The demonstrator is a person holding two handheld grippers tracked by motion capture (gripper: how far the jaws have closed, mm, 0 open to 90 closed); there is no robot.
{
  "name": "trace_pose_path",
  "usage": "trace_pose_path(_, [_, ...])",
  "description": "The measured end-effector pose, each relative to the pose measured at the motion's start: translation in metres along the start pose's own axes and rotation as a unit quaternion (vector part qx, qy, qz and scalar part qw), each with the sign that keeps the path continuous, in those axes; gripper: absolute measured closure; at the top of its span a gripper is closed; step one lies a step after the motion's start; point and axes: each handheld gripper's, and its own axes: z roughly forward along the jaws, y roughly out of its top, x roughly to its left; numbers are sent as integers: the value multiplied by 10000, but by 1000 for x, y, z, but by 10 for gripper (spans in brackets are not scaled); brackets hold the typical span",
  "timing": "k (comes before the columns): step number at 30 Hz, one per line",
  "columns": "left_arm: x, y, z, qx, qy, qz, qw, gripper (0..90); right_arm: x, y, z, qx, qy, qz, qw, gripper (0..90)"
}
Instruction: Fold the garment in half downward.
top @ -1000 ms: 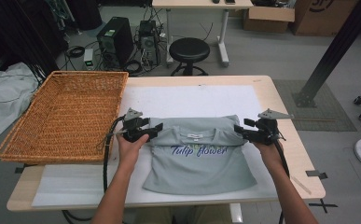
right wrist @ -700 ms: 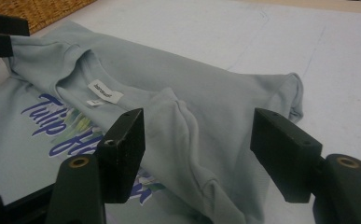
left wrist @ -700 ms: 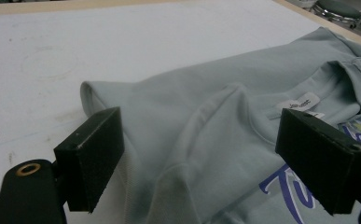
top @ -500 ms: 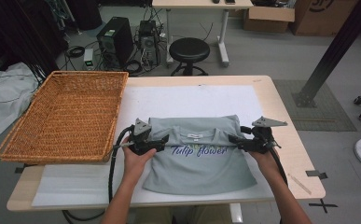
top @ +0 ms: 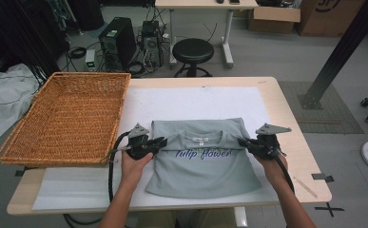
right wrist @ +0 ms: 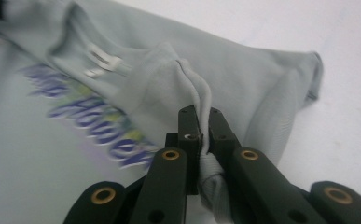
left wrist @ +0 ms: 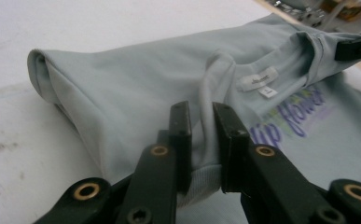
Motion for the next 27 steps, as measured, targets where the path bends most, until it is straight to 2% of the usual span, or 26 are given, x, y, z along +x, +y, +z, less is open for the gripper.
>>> trace_pose_path(5, [-10, -15, -24, -198, -376, 55, 9991, 811, 15, -15, -31, -226, 314, -239, 9990, 870])
trace_pose_path(8, [-18, -27, -35, -209, -585, 97, 9980, 811, 22, -25, -46, -287, 544, -289, 9977, 870])
trace_pose_path(12, [-28, -44, -44, -19, -709, 268, 9971, 809, 31, -42, -59, -116, 715, -487, 9962, 869])
trace_pose_path(16, [-29, -61, -48, 111, -820, 249, 9963, 809, 35, -63, -63, 45, 940, -478, 9944, 871])
trace_pose_path(20, [-32, -70, -57, 161, -1076, 280, 9937, 798, 43, -75, -70, 248, 1138, -601, 9914, 868])
trace_pose_path(22, [-33, -70, -59, 158, -1065, 347, 9936, 729, 43, -77, -74, 193, 1313, -567, 9895, 807])
trace_pose_path(23, [-33, -68, -60, 117, -984, 339, 9945, 654, 41, -77, -76, 71, 1420, -461, 9888, 748])
trace_pose_path(25, [-30, -63, -60, -43, -753, 235, 9969, 480, 34, -71, -82, -341, 1531, -184, 9874, 709])
trace_pose_path(27, [-27, -57, -57, -189, -449, 165, 9987, 426, 26, -63, -86, -800, 1486, 89, 9856, 636])
